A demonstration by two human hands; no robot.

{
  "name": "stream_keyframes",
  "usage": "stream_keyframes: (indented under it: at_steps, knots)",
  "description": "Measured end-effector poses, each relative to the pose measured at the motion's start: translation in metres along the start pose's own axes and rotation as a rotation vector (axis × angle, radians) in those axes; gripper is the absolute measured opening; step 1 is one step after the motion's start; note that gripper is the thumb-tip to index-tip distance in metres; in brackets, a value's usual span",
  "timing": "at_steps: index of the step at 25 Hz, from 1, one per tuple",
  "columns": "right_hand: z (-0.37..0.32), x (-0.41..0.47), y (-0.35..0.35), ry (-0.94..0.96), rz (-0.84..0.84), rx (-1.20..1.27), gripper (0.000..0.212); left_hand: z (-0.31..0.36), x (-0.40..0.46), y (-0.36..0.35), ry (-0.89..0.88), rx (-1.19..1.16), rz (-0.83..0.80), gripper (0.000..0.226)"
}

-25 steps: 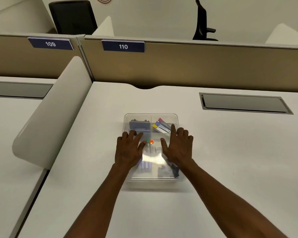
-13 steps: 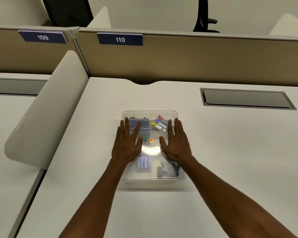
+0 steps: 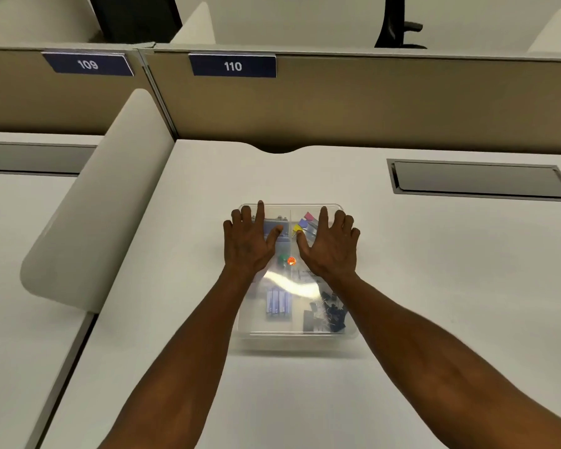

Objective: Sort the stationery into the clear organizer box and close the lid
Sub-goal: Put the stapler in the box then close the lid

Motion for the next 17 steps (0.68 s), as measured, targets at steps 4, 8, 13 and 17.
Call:
stream_keyframes:
  at_steps: [4,8,13,17]
  knots:
    - [0.000,0.005,-0.018,0.067,-0.094,-0.045,0.087,0.002,0.006,-0.011,-0.040,-0.039,-0.011,0.081]
    - [0.001,0.010,-0.025,0.063,-0.150,-0.018,0.087,0.004,0.011,-0.019,-0.110,-0.023,-0.069,0.085]
    - [0.003,0.011,-0.026,0.048,-0.150,-0.021,0.093,0.005,0.012,-0.022,-0.119,-0.081,-0.106,0.084]
    - [0.002,0.012,-0.028,0.040,-0.190,0.032,0.101,0.003,0.013,-0.020,-0.115,-0.125,-0.103,0.085]
Point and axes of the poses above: each hand's wrist, its own x-axis towards the middle knuckle, its own y-axis out of the back of the hand, z = x × y, the point moved 9 cm from there along x, towards the middle knuckle, and after that the axes turned 7 degrees about -z, right-handed, at the moved point
